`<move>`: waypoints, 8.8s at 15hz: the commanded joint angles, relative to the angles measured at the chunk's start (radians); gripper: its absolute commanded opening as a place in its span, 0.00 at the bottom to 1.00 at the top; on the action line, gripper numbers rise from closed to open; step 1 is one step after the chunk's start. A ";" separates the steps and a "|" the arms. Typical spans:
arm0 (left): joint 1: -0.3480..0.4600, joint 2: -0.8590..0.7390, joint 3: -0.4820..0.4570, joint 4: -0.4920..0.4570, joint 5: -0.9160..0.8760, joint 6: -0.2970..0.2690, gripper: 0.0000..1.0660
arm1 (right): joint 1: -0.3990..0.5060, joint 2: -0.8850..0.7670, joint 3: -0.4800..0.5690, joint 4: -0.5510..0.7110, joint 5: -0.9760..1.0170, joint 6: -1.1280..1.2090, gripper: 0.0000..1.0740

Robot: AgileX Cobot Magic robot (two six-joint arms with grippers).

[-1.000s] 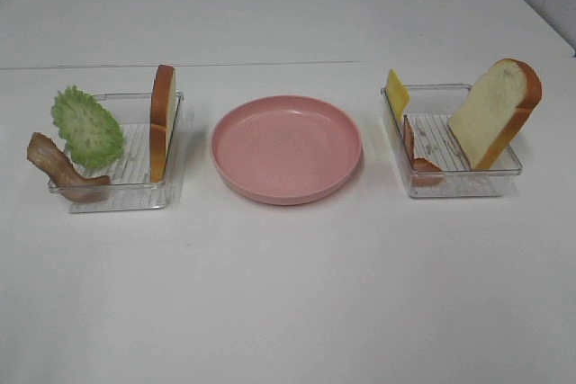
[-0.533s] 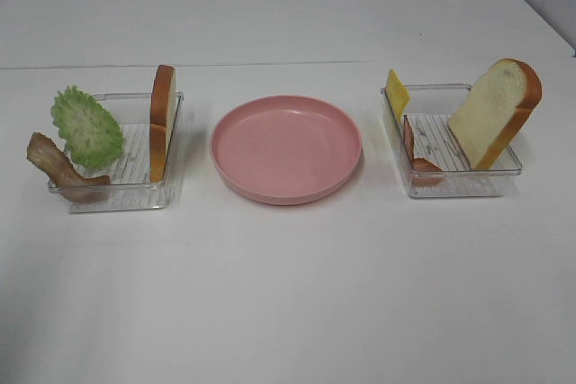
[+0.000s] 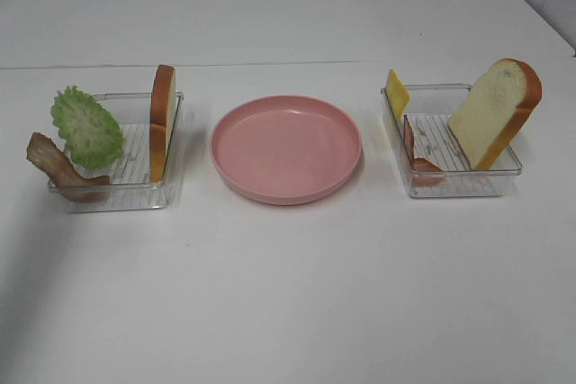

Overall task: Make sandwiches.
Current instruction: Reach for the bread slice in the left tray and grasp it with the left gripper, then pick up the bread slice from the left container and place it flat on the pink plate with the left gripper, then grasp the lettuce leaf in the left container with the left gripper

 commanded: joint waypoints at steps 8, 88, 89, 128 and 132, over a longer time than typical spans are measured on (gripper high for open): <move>-0.310 0.424 -0.359 0.217 0.080 -0.261 0.76 | -0.002 -0.013 0.004 0.001 -0.006 -0.011 0.74; -0.375 0.870 -0.727 -0.254 0.023 0.070 0.75 | -0.002 -0.013 0.004 0.011 -0.006 -0.011 0.74; -0.374 0.839 -0.728 -0.188 0.031 -0.015 0.75 | -0.002 -0.013 0.004 0.011 -0.006 -0.011 0.74; -0.152 0.949 -0.747 0.366 0.161 -0.286 0.21 | -0.002 -0.012 0.004 0.012 -0.006 -0.011 0.74; -0.152 0.949 -0.747 0.366 0.159 -0.286 0.00 | -0.002 -0.012 0.004 0.012 -0.006 -0.011 0.74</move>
